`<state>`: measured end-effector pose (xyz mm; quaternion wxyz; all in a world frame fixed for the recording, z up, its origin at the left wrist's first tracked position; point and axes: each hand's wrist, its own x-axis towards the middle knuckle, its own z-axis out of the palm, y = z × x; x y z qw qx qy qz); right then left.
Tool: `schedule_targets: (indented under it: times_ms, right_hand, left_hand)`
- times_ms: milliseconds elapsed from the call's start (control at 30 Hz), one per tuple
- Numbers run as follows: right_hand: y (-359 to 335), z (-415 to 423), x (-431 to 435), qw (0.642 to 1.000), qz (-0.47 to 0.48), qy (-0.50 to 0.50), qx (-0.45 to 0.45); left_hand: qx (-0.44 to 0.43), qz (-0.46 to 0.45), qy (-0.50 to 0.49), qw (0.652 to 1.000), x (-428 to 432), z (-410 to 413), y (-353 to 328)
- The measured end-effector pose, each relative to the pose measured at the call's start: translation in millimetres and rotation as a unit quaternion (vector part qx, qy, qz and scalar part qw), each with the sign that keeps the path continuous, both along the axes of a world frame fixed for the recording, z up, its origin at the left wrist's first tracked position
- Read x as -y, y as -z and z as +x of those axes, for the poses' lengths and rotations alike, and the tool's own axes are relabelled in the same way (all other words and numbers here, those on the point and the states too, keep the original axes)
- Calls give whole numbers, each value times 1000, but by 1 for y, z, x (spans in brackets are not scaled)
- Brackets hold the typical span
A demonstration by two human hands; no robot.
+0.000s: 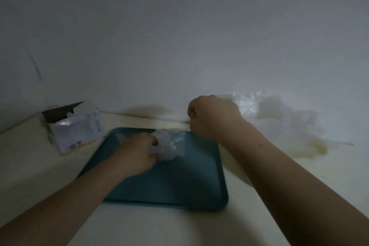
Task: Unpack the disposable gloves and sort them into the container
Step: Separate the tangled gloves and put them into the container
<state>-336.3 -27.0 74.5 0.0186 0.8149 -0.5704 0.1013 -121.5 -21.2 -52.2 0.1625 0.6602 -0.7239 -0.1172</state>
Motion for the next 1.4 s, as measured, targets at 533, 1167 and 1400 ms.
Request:
schedule_targets:
  times_ms: [533, 1167, 1400]
  right_hand:
    - [111, 27, 51, 886, 197, -84, 412]
    - [105, 31, 52, 764, 172, -80, 617]
    - [103, 20, 54, 757, 174, -77, 625]
  left_hand:
    - [-299, -66, -57, 950, 18, 28, -12]
    - [-480, 60, -15, 875, 4, 27, -27]
    - [-551, 132, 7, 824, 7, 37, -27]
